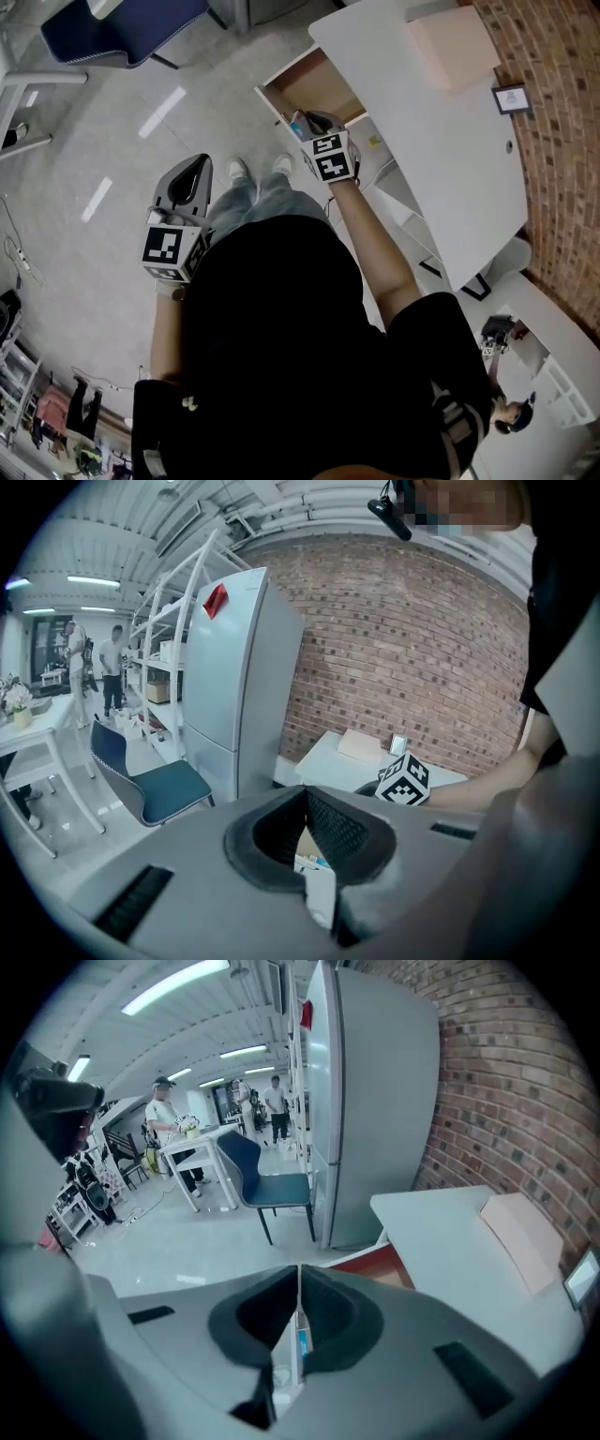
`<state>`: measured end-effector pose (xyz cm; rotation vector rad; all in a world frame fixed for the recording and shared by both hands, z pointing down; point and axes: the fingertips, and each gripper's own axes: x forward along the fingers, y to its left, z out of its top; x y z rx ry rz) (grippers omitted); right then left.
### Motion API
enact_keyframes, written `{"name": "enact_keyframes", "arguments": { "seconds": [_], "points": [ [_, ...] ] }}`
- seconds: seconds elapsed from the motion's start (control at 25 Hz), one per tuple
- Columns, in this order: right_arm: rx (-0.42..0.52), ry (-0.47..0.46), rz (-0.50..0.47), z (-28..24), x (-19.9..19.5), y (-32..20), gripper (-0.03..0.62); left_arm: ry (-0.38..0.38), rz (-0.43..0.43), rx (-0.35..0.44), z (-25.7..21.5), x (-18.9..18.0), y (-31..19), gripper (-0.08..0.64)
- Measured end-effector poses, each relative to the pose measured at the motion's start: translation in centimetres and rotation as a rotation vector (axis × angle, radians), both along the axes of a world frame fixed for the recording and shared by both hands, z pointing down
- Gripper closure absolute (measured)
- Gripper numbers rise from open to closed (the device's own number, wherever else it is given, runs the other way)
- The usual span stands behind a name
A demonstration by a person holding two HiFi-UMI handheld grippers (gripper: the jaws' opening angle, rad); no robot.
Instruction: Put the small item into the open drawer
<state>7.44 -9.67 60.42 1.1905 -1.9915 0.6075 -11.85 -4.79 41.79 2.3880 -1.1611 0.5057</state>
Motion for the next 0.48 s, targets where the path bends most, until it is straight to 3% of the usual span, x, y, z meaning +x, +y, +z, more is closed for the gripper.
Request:
{"name": "enact_keyframes", "arguments": {
  "seconds": [0.48],
  "points": [
    [0.240,-0.118,0.014,-13.9,-0.7,-0.1,0.580,0.067,0.057,0.108,-2.7,1.5,-3.7,0.557]
  ]
}}
